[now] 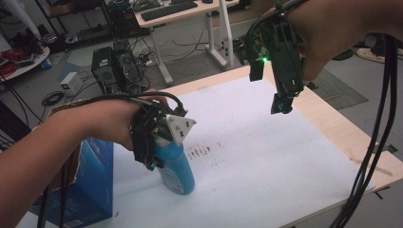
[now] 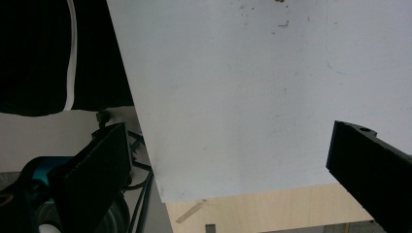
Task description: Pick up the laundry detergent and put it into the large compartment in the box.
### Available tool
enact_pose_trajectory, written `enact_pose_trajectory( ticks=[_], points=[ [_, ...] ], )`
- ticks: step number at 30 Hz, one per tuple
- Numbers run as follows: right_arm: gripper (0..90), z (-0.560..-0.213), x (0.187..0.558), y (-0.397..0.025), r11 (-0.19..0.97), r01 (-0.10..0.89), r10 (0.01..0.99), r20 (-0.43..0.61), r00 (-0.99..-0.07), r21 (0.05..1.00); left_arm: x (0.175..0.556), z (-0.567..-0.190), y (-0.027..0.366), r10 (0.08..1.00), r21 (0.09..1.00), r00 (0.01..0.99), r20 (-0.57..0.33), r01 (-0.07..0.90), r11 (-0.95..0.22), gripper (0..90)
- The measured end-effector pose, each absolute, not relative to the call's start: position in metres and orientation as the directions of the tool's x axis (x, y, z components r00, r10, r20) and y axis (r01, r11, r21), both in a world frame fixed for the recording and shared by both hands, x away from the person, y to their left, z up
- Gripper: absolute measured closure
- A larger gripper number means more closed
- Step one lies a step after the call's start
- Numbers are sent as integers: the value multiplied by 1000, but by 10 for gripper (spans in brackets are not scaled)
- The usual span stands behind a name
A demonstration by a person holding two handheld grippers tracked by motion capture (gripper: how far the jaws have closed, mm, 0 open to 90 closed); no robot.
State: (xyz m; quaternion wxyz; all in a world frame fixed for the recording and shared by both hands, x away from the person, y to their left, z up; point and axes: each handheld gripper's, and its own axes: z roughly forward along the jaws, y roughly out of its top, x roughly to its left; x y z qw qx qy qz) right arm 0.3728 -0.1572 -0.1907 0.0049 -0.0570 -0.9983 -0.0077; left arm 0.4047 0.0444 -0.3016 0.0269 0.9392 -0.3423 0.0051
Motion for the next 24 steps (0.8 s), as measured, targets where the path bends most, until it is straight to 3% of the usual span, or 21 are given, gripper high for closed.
enact_pose_trajectory(
  ticks=[7,24],
  points=[
    [15,-192,373,-157,993,118,118,15,-993,14,404,-302,44,-652,52,759,7,-651,-757,372],
    [15,-195,375,-156,994,107,106,22,-994,18,395,-292,44,-611,15,791,4,-611,-791,386]
  ],
)
